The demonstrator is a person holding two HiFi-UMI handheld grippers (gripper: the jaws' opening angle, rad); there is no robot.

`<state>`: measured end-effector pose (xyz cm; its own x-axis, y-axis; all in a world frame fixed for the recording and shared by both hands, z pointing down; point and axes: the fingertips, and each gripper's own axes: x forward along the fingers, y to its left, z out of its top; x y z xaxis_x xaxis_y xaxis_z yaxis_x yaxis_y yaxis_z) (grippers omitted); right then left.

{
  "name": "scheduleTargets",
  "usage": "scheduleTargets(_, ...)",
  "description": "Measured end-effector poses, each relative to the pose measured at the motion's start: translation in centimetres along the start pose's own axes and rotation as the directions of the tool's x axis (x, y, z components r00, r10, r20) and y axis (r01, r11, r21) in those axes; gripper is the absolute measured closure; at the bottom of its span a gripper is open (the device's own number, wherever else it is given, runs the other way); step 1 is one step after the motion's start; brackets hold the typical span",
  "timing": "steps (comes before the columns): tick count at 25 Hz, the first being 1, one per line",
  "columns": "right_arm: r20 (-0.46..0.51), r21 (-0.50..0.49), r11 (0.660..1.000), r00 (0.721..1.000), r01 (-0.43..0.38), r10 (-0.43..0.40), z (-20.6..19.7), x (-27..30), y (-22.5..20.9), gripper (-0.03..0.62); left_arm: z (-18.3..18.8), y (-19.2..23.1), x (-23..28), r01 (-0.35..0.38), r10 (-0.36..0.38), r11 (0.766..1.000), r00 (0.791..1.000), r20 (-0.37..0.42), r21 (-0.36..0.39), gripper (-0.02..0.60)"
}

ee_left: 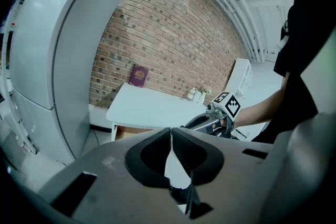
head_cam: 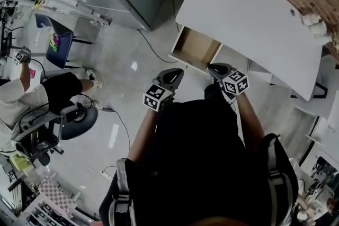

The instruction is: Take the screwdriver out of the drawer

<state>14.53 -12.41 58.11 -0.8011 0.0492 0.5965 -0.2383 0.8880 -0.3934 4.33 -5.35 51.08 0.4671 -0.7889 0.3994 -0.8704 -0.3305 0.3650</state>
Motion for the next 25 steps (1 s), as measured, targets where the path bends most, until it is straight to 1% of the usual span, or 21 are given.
scheduleTargets(5, 0.084, -0.059, 0.997, 0.996, 0.042, -0.038, 2.2, -1.1, 0.8, 0.471, 0.4, 0.4, -0.6, 0.01, -0.009, 1.0, 1.0, -0.016, 0.011, 0.56)
scheduleTargets(10, 0.128, -0.092, 0.993, 0.99, 0.072, -0.06, 3.1, -2.4, 0.5, 0.471, 0.6, 0.2, 0.5, 0.024, -0.023, 0.999, 0.999, -0.031, 0.029, 0.56)
scheduleTargets(14, 0.145, -0.091, 0.992, 0.987, 0.087, -0.074, 2.1, -2.9, 1.4, 0.471, 0.1, -0.6, 0.3, 0.038, -0.036, 0.998, 0.998, -0.041, 0.041, 0.558)
scheduleTargets(19, 0.144, -0.078, 0.993, 0.986, 0.091, -0.079, 1.0, -2.7, 1.9, 0.471, -0.3, -0.8, 0.3, 0.044, -0.041, 0.998, 0.997, -0.06, 0.049, 0.56)
scheduleTargets(25, 0.13, -0.084, 0.992, 0.988, 0.093, -0.081, 1.0, -2.2, 1.6, 0.471, -0.1, -0.5, 0.8, 0.052, -0.05, 0.998, 0.997, -0.062, 0.044, 0.56)
